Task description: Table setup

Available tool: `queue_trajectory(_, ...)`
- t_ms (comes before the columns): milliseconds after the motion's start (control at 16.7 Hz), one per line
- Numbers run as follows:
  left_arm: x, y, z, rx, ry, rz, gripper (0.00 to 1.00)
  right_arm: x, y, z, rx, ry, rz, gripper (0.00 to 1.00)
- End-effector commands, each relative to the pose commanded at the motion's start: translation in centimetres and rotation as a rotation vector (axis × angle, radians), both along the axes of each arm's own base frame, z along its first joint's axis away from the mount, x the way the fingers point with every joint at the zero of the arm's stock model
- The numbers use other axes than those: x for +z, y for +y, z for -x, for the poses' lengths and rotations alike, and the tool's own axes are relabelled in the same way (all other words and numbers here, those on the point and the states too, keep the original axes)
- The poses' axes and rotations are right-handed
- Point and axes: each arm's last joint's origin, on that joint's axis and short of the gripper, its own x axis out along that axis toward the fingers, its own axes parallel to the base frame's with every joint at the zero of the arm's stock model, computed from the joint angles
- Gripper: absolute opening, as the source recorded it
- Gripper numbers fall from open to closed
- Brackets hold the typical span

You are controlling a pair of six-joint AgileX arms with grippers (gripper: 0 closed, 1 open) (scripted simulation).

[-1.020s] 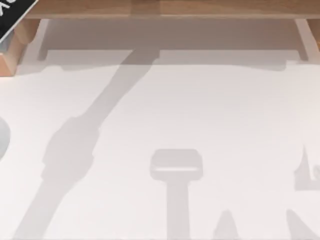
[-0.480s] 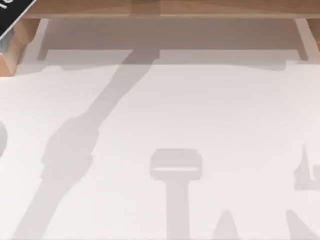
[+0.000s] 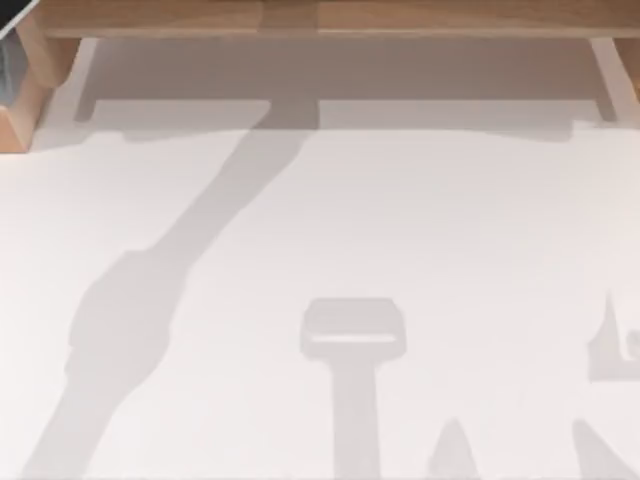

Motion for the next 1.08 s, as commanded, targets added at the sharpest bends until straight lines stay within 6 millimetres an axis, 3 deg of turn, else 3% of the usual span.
queue_trajectory(240, 0.2, 0.4, -0.1, 0.004, -0.007, 0.002, 0.00, 0.0, 0.0, 0.0, 0.000, 0.000, 0.000, 1.00)
queue_trajectory(420, 3.0, 2.9, 1.2, 0.009, -0.091, 0.031, 0.00, 0.0, 0.0, 0.0, 0.000, 0.000, 0.000, 1.00)
queue_trajectory(600, 6.7, 7.6, 3.5, 0.036, -0.225, 0.040, 0.00, 0.0, 0.0, 0.0, 0.000, 0.000, 0.000, 1.00)
queue_trajectory(780, 9.1, 13.2, 6.3, 0.097, -0.349, -0.025, 0.00, 0.0, 0.0, 0.0, 0.000, 0.000, 0.000, 1.00)
queue_trajectory(960, 9.1, 18.4, 8.6, 0.188, -0.406, -0.182, 0.00, 0.0, 0.0, 0.0, 0.000, 0.000, 0.000, 1.00)
queue_trajectory(1080, 7.6, 21.5, 9.4, 0.251, -0.388, -0.332, 0.00, 0.0, 0.0, 0.0, 0.000, 0.000, 0.000, 1.00)
